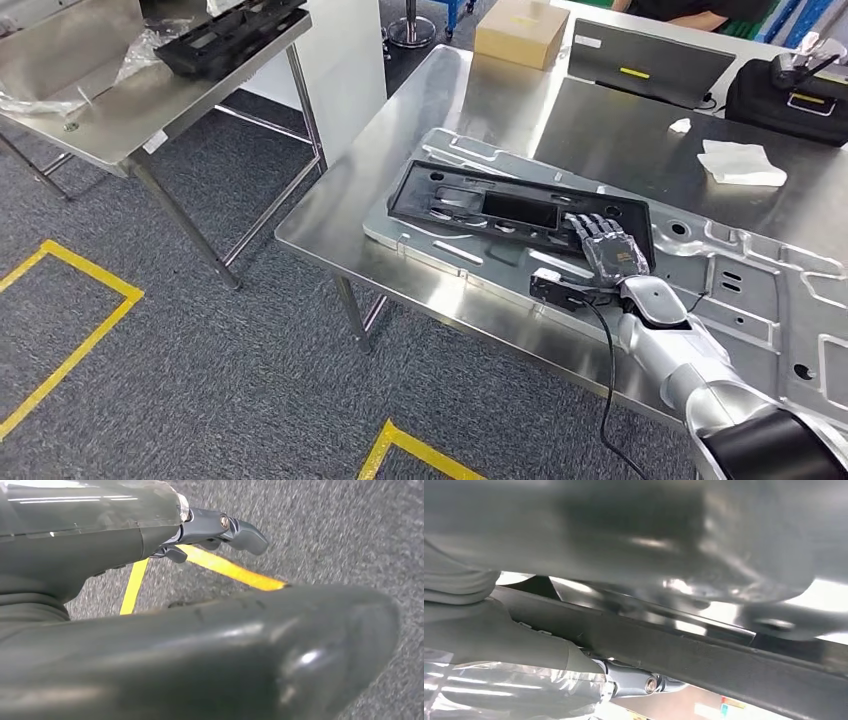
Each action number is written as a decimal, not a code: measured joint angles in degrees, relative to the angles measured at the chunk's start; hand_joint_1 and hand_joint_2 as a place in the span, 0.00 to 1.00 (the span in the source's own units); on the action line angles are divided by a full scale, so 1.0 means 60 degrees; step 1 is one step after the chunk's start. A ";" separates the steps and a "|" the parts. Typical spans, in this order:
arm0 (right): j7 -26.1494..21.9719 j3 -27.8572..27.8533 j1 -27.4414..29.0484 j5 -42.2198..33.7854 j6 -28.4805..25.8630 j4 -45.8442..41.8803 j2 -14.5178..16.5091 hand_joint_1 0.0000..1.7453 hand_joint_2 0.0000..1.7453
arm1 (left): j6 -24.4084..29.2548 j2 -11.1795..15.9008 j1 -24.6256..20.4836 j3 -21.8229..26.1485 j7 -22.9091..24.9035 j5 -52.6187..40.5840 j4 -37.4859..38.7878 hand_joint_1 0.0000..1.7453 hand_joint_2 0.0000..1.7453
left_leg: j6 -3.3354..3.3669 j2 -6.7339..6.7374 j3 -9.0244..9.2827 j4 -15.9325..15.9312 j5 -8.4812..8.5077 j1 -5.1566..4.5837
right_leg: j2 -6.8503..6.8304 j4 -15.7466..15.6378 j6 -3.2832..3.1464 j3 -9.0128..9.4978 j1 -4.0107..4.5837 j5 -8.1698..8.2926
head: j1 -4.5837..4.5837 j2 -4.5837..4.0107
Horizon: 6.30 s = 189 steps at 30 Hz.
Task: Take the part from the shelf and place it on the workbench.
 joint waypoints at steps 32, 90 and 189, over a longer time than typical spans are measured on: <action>-0.0090 -0.0502 -0.1231 -0.0555 -0.0376 -0.1429 -0.1174 0.00 0.00 | -0.0034 -0.0242 -0.0044 0.0222 0.0056 0.0029 0.0007 0.00 0.00 | 0.0079 0.0131 -0.0978 0.0244 0.0673 -0.0102 | -0.0036 -0.0127 -0.0134 0.0541 0.0054 -0.0417 | -0.0004 -0.0002; 0.1810 -0.7273 0.7669 -0.8667 0.0486 0.1530 0.1274 0.00 0.00 | 0.0232 -0.0209 0.0047 0.0213 0.0377 -0.0505 0.0007 0.00 0.00 | 0.0425 0.0198 0.0104 0.0009 -0.0183 -0.0269 | -0.0053 -0.0029 -0.0067 0.0453 0.0203 -0.0471 | -0.0004 -0.0002; -0.1326 -0.8439 0.8031 -0.8519 0.2802 0.1719 0.1868 0.00 0.00 | 0.0748 -0.0168 -0.0030 -0.0024 0.1198 -0.0899 0.0007 0.00 0.00 | -0.0026 0.0184 -0.0810 0.2105 -0.1372 -0.0110 | -0.0084 -0.0359 -0.0412 0.0660 0.0150 -0.0403 | -0.0004 -0.0001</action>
